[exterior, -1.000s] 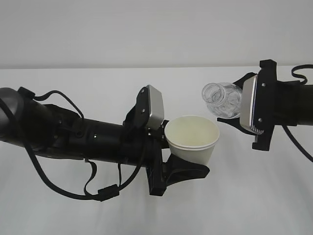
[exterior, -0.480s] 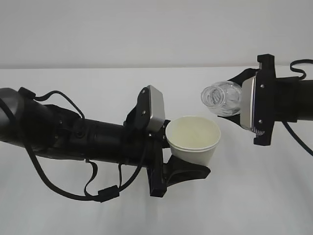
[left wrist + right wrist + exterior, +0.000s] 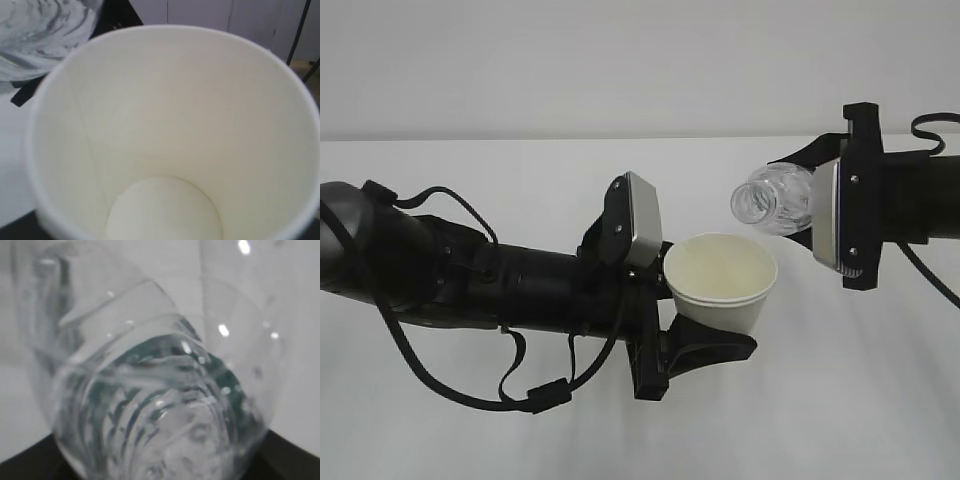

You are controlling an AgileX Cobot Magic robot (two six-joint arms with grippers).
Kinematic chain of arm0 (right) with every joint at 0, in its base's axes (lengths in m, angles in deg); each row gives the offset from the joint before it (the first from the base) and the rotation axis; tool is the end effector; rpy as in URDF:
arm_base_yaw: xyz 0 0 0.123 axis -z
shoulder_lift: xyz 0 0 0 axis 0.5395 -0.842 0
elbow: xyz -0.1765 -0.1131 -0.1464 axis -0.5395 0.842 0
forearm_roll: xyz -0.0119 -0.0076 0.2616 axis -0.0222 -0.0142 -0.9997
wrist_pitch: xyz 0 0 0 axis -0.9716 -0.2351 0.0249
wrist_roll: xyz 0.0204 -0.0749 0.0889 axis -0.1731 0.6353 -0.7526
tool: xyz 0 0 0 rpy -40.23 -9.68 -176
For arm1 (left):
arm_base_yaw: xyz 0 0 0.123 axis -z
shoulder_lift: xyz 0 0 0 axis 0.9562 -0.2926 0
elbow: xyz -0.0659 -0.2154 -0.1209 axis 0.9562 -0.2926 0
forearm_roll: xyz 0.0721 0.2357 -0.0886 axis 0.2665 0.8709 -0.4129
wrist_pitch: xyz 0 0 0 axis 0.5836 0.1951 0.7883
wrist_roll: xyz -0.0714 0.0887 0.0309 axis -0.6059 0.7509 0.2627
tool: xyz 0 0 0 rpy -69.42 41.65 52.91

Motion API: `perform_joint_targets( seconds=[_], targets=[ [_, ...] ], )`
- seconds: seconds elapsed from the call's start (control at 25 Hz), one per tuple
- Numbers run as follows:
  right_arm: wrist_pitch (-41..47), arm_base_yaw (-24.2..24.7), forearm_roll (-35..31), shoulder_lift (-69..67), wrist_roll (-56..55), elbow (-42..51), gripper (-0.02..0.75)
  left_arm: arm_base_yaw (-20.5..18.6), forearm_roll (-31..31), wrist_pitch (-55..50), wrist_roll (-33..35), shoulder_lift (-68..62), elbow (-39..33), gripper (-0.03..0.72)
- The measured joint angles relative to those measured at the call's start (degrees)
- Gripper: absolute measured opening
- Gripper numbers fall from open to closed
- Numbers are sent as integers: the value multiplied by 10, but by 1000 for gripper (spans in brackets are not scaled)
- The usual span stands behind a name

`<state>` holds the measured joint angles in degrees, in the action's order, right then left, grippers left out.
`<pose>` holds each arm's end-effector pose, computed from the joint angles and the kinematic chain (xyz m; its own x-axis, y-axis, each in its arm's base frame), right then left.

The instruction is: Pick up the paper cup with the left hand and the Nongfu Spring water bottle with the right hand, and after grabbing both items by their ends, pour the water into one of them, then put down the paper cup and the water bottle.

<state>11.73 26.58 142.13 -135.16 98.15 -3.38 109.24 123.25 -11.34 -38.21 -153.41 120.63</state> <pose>0.3296 0.0910 0.1545 0.4813 -0.8353 -0.2659 -0.5441 -0.0469 -0.8377 0.2542 -0.2947 0.0924 -0.0112 0.2667 -0.9637 0.9982 0.0590 0.0047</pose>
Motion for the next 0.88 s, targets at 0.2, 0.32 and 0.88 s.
perform_joint_targets(
  seconds=[0.2, 0.32, 0.88],
  targets=[
    [0, 0, 0, 0, 18, 0, 482, 0, -1, 0, 1, 0, 0, 465],
    [1, 0, 0, 0, 26, 0, 482, 0, -1, 0, 1, 0, 0, 465],
    [11, 0, 25, 0, 43, -15, 481, 0, -1, 0, 2, 0, 0, 464]
  ],
)
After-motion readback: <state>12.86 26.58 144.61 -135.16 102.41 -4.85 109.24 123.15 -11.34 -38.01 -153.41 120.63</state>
